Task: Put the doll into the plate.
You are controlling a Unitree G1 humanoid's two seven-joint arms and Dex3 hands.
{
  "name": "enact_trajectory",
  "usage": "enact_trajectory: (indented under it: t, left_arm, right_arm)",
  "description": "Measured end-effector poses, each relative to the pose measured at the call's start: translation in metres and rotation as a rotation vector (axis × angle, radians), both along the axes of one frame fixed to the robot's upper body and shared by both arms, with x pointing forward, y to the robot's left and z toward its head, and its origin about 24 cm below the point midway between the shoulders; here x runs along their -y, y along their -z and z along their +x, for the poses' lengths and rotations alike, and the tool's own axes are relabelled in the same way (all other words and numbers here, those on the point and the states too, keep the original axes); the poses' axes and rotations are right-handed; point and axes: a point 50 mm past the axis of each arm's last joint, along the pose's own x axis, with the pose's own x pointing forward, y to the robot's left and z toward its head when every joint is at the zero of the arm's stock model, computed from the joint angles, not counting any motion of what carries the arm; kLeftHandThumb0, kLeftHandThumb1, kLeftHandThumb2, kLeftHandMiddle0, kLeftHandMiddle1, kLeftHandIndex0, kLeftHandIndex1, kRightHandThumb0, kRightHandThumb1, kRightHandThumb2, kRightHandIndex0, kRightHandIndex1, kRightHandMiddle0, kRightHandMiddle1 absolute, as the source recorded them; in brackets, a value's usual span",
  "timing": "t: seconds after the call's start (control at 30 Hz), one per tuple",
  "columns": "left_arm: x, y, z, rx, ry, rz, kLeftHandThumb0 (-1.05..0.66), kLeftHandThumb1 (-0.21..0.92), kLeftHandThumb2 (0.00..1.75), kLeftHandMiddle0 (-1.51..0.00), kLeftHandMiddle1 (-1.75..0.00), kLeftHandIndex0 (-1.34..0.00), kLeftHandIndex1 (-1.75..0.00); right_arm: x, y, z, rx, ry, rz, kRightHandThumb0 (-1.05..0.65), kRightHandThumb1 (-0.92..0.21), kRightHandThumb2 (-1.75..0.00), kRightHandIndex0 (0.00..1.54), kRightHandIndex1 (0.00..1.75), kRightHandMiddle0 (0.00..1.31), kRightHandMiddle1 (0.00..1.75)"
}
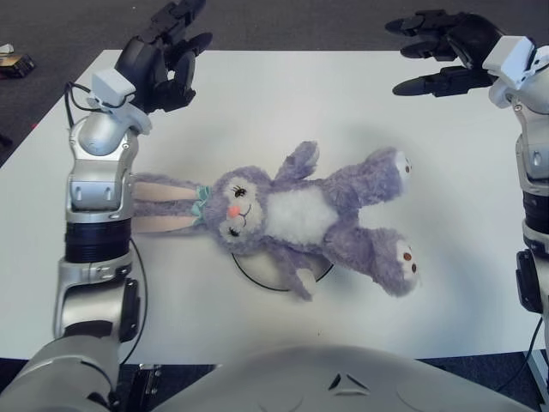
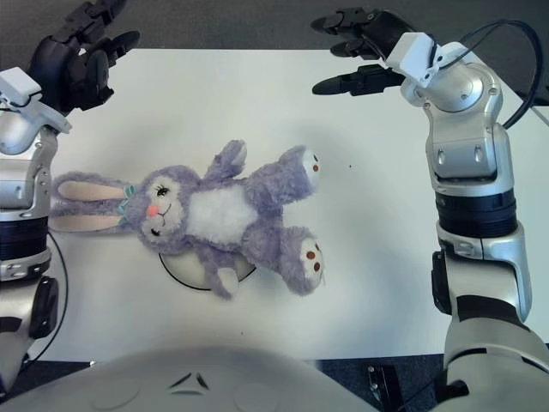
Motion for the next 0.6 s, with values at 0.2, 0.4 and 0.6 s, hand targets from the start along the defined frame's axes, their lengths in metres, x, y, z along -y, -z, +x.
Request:
enact_trajectory:
  t: [0.2, 0.4, 0.6]
  left_arm:
    - [-0.005, 0.011, 0.005, -0.03, -0.014, -0.076, -0.63, 0.92, 0.79, -0.82, -0.08, -0.56, -0.16]
    - [-0.014, 0.03, 0.011, -0.034, -0.038, -0.146, -0.6, 0.92, 0.78, -0.89, -0.08, -0.53, -0.47]
    - [-0.017, 0.046, 0.013, 0.013, -0.118, -0.23, -0.47, 0.92, 0.72, -0.65, -1.23, -0.42, -1.35]
  right_arm:
    - [0.009, 0.03, 0.017, 0.018, -0.038, 0.362, -0.28, -0.92, -0.29, 0.8, 0.09, 0.59, 0.07]
    - [0.009, 0.062, 0.025, 0.012, -0.075, 0.582, -0.34, -0.92, -0.36, 0.89, 0.12, 0.38, 1.37]
    - [0.003, 0.084, 0.028, 0.078, -0.097, 0.754, -0.04, -0.92, -0.27, 0.62, 1.2, 0.33, 1.41]
